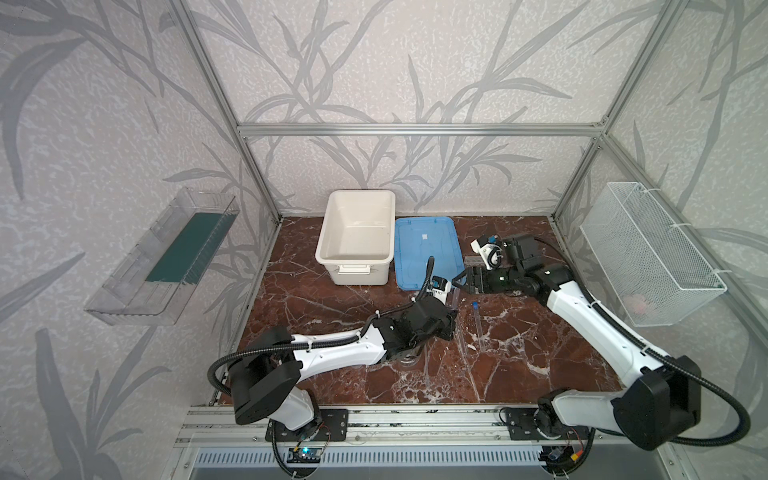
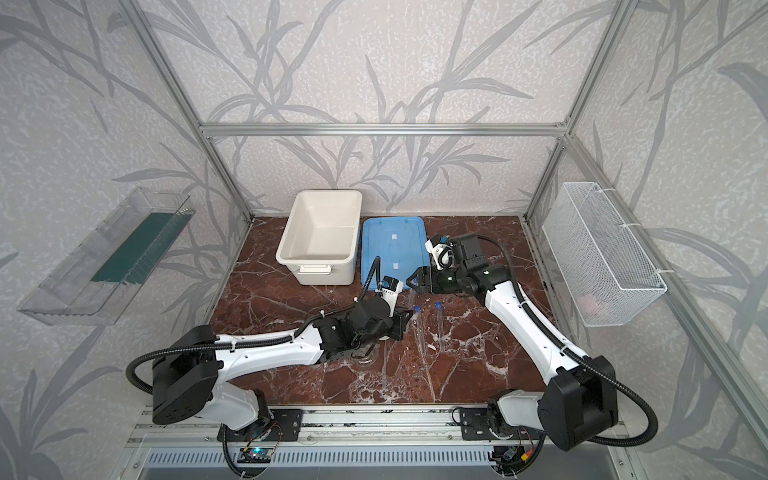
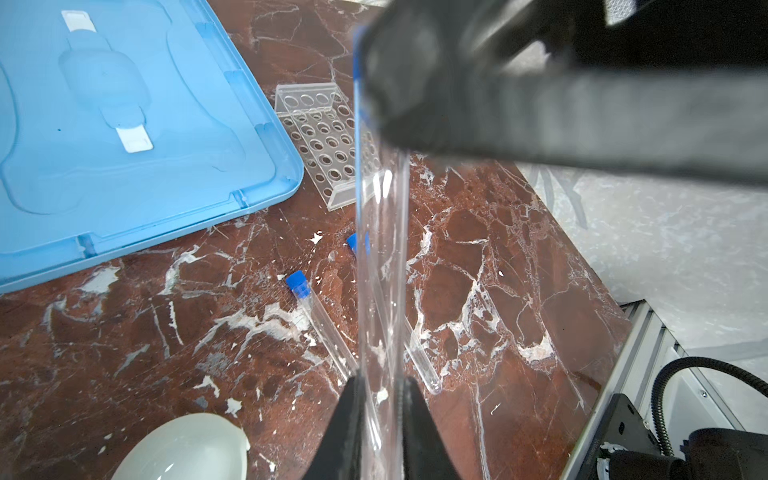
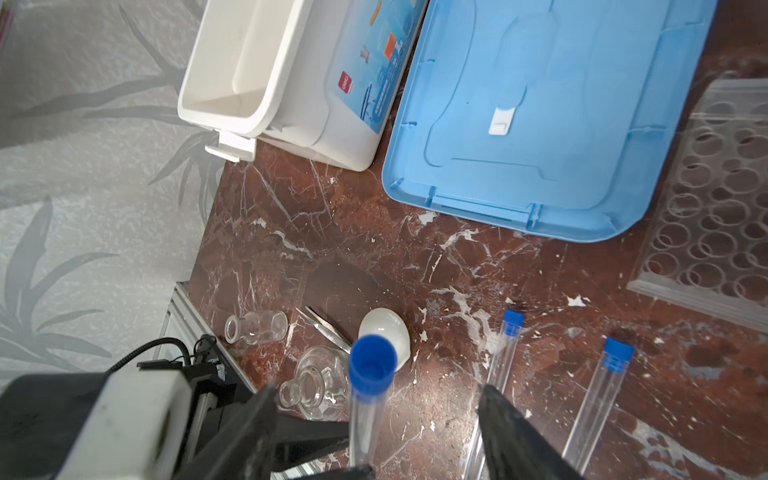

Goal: Organize the chemistry lab equipment
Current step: 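Lift the tube with the left gripper while the right gripper moves to its capped end, then grasp the tube's blue-capped end with the right gripper, then open the left gripper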

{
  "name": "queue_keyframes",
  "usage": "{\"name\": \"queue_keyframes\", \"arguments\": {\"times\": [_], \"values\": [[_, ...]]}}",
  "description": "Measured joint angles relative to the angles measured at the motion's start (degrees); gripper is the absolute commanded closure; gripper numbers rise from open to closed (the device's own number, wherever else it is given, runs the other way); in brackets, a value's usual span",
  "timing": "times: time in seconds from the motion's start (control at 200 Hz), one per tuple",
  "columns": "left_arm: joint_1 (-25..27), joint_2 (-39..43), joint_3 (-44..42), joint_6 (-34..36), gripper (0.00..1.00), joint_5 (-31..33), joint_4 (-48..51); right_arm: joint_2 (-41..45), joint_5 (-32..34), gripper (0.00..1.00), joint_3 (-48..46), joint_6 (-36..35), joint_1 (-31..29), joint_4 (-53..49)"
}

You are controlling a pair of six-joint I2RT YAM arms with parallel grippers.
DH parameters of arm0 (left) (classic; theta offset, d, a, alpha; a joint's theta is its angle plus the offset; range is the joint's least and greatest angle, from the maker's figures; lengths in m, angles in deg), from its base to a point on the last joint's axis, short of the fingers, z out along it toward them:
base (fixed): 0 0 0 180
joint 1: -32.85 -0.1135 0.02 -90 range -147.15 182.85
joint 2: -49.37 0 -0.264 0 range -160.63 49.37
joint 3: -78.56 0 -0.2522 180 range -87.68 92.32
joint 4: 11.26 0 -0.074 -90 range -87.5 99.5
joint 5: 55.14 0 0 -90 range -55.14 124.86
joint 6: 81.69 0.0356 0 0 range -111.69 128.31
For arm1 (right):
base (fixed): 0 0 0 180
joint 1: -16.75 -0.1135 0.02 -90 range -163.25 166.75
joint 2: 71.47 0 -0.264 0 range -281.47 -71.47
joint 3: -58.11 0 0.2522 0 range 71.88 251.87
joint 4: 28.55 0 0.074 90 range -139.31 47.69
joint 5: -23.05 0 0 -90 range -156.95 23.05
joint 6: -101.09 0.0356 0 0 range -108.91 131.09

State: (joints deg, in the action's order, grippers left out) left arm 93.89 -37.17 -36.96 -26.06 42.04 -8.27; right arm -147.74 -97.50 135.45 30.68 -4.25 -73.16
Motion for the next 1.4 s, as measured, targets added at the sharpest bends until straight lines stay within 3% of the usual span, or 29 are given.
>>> {"name": "queue_keyframes", "arguments": {"times": [0.22,0.44,1.04,1.12,1.215,1.255,1.28,1.405], "values": [[0.0,0.04,-0.81,0.24,0.83,-0.24,-1.22,-0.42,0.72,0.54,0.0,1.01,-0.44,2.23],[-0.02,0.04,-0.96,0.26,0.83,-0.24,-1.7,-1.14,0.39,0.66,-0.13,2.29,-0.9,4.2],[-0.04,0.04,-0.98,0.13,0.79,-0.28,-1.75,-1.33,-1.03,0.82,-2.34,3.37,-1.31,6.1],[-0.09,0.04,-0.98,0.13,0.65,-0.33,-1.75,-1.33,-1.03,0.83,-2.38,3.32,-1.31,6.23],[-0.09,0.04,-0.98,0.0,0.17,-0.57,-2.14,-1.33,-0.9,0.83,-2.47,3.3,-1.31,6.19],[-0.11,0.04,-0.98,-0.17,0.05,-0.63,-2.38,-1.33,-0.55,0.83,-2.47,3.28,-1.31,6.19],[-0.2,0.04,-0.98,-0.24,0.01,-0.63,-2.58,-1.33,-0.31,0.83,-2.47,3.23,-1.31,6.21],[-0.39,0.09,-0.66,-1.36,0.01,-0.68,-2.21,-1.22,2.8,0.83,-2.47,2.36,-1.36,5.97]]}}
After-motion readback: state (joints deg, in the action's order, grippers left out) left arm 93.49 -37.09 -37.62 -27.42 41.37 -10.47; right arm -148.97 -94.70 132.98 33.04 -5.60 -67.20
